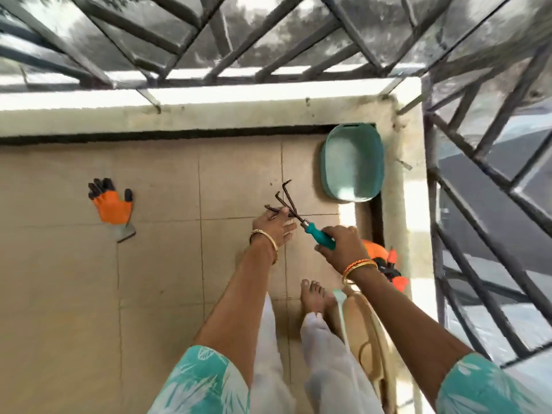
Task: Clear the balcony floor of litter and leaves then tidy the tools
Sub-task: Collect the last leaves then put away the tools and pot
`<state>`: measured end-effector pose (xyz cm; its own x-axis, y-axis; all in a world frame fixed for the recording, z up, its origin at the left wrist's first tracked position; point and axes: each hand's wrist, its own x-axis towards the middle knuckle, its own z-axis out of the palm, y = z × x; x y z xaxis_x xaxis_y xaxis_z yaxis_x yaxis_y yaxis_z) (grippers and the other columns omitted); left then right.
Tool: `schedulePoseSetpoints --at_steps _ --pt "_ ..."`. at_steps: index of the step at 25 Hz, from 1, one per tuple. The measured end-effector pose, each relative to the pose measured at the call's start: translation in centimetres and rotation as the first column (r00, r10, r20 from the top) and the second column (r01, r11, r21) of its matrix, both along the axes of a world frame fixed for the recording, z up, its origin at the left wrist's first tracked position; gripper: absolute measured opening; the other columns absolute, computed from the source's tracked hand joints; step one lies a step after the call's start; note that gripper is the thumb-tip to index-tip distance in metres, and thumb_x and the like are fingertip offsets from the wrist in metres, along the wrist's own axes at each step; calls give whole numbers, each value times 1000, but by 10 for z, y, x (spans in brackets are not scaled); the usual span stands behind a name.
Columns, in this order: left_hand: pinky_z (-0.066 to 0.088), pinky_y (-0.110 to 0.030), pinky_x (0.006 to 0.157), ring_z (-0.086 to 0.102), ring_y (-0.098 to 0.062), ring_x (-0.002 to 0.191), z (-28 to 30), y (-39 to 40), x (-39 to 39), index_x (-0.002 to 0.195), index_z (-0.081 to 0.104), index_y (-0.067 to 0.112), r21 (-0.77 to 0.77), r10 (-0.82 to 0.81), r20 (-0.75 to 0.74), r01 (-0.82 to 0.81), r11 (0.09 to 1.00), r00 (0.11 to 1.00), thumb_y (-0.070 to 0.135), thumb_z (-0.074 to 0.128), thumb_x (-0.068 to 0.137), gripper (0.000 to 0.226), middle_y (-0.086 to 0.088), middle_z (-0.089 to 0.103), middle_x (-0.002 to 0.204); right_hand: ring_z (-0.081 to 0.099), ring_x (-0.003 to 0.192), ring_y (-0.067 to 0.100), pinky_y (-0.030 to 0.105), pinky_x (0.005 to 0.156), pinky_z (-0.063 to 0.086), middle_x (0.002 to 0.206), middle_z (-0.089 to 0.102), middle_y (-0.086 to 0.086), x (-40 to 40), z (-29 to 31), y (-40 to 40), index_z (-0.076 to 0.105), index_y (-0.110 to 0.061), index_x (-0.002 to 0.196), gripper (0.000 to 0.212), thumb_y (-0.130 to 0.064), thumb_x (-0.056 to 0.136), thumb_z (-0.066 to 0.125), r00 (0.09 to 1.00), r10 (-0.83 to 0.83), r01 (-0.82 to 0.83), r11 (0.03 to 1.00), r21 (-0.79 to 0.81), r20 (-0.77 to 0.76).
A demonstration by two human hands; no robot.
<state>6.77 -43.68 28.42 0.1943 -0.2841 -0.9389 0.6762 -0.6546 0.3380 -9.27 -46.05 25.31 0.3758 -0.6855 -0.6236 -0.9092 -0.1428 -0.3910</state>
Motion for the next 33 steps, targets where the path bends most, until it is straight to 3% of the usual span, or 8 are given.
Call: schedulePoseSetpoints --at_steps 5,8,12,16,18,21,28,33 --pt "36 -18 65 56 -15 78 -26 -95 20 83 54 21 -44 -220 -149 215 976 964 19 39 102 24 10 62 77 58 92 36 38 85 43 98 68 19 11 -21 -63 67 -3 109 39 -18 74 76 947 -315 319 945 -72 60" --pt "42 -22 60 56 -10 71 -50 -135 17 103 55 22 -79 -381 -48 376 923 923 10 48 98 15 7 62 81 61 88 36 36 81 45 94 69 20 14 -46 -86 69 -1 105 37 -14 72 78 881 -467 473 875 -103 77" --pt "43 -15 44 49 -11 60 -97 -171 -4 92 57 18 -25 -480 70 482 876 875 4 52 95 15 0 53 73 60 87 36 43 82 46 92 68 21 2 -99 -118 69 0 100 31 -15 74 76 743 -666 669 735 -107 64" --pt "51 -29 79 59 -22 86 -163 -184 -34 121 54 7 89 -584 175 578 811 793 7 57 92 29 -12 62 106 59 95 34 39 85 48 95 68 15 -12 -168 -156 68 -11 104 28 -24 79 71 570 -818 807 574 -139 -72" --pt "43 -31 97 53 -26 114 -197 -184 -51 130 48 7 151 -700 272 689 709 660 14 65 88 46 -13 52 130 59 99 35 37 84 49 100 67 15 -17 -208 -178 67 -14 108 28 -24 82 67 555 -815 809 575 -123 -164" --pt "43 -33 100 52 -30 119 -237 -180 -69 132 44 7 192 -758 349 749 634 552 24 69 84 56 -14 51 131 60 105 35 36 83 49 109 65 17 -23 -255 -194 64 -14 115 26 -16 89 57 568 -770 785 613 -90 -291" --pt "54 -44 88 65 -30 96 -286 -189 -67 105 65 6 207 -635 441 617 759 634 11 63 88 18 -13 68 104 57 112 35 39 88 48 117 61 18 -34 -299 -216 58 -4 120 32 0 95 38 663 -601 608 780 -147 -445" --pt "55 -48 85 67 -33 95 -297 -189 -59 89 66 17 199 -657 400 639 743 639 13 65 84 6 -14 69 100 59 108 33 41 83 50 113 61 18 -30 -303 -216 58 -2 118 33 6 93 38 699 -554 551 820 -153 -452"
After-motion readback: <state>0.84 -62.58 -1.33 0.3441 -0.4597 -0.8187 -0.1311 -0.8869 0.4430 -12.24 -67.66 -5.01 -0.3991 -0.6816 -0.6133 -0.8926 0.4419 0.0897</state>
